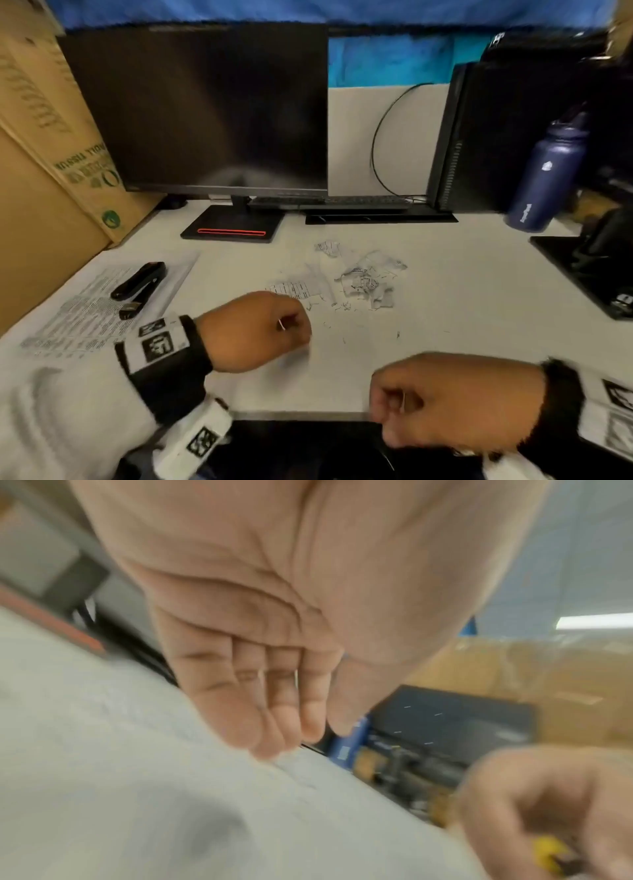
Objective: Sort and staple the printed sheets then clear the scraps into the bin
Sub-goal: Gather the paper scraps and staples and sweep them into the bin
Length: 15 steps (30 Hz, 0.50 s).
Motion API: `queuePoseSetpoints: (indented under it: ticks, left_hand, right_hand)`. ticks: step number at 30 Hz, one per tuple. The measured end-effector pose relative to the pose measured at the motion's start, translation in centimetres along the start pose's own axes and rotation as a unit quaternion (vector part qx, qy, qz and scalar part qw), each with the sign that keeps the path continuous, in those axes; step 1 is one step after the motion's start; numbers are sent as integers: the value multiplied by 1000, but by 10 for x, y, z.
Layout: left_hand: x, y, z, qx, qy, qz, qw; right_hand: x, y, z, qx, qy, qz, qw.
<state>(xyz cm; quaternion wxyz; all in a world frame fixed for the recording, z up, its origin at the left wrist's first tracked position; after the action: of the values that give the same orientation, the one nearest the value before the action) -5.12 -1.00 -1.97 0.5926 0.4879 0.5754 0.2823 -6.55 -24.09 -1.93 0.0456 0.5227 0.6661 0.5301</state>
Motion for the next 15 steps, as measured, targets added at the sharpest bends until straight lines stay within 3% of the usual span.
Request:
queuePoseSetpoints:
  ticks: [2,4,6,8,10,15]
  left_hand:
    - [28,24,36,-91,36,70,993]
    - [46,34,68,-98,80,121,985]
    - [56,33,92,-75,84,160,981]
    - [62,27,107,-35,107,173,978]
    - [62,18,116,-8,146,180,973]
    - [50,3,121,9,134,195,972]
  right_hand:
    - [-24,34,19,-114,-2,-1,993]
    - [-49,68,47,-205,-37,-40,977]
    - [-67,84,75,-243,-70,-89,963]
    - [-73,90,100,-230,-93,-147,957]
    - [-76,89,120,-198,-93,-137,966]
    - [-70,81,142,-166,-46,-194,966]
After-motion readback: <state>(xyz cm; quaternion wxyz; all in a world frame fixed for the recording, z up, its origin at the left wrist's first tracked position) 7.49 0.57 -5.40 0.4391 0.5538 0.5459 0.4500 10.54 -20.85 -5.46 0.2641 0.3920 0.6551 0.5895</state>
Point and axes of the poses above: each hand's wrist, its own z-axis towards the middle knuckle, its own y-axis out of the back of the hand, x = y × z, the point moved 3 cm from there along z, towards the middle knuckle, and after that the axes turned 6 degrees about -x, right-handed, at the moved point
